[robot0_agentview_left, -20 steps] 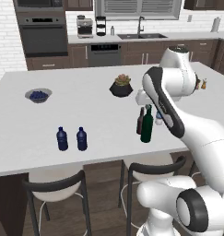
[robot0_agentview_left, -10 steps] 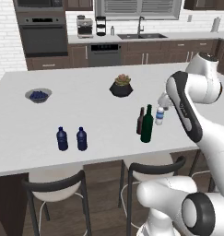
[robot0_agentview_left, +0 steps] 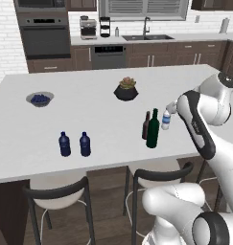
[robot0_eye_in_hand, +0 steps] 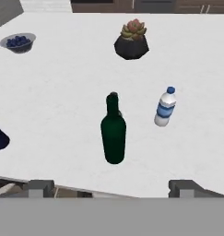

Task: Move the plastic bottles in the middle to the plastics group, and the glass bottles in the middle to the glass group.

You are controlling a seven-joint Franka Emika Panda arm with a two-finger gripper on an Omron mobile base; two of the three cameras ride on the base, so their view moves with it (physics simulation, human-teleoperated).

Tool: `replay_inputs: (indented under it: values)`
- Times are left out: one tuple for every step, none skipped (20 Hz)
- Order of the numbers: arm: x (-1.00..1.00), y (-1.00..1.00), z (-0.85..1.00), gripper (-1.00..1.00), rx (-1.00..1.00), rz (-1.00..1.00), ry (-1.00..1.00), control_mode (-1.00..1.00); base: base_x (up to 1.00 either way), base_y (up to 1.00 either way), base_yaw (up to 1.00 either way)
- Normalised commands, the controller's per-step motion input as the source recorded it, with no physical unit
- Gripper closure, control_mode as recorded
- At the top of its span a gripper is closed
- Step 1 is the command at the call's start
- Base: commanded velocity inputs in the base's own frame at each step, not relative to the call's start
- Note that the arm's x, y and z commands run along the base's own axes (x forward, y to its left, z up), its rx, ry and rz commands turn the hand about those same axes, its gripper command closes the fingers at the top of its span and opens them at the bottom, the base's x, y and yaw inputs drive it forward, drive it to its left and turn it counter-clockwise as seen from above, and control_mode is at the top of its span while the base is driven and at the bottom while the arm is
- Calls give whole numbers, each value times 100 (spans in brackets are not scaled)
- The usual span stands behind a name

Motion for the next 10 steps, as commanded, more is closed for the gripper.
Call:
replay_inputs:
  values:
    - [49, -3, 0, -100, 1, 0, -6, -100, 0, 0, 0]
    - [51, 0, 0, -100, 0, 0, -4, -100, 0, 0, 0]
    - [54, -2, 0, -100, 2, 0, -5, -100, 0, 0, 0]
    - [51, -8, 0, -100, 4, 0, -5, -100, 0, 0, 0]
    - [61, 0, 0, -100, 3, 0, -4, -100, 0, 0, 0]
    - [71, 0, 0, -100, 3, 0, -2, -100, 0, 0, 0]
    - [70, 0, 0, -100, 2, 0, -2, -100, 0, 0, 0]
    - [72, 0, 0, -100, 1, 0, -1, -100, 0, 0, 0]
    - [79, 0, 0, -100, 0, 0, 0, -100, 0, 0, 0]
    - [75, 0, 0, -100, 0, 0, 0, -100, 0, 0, 0]
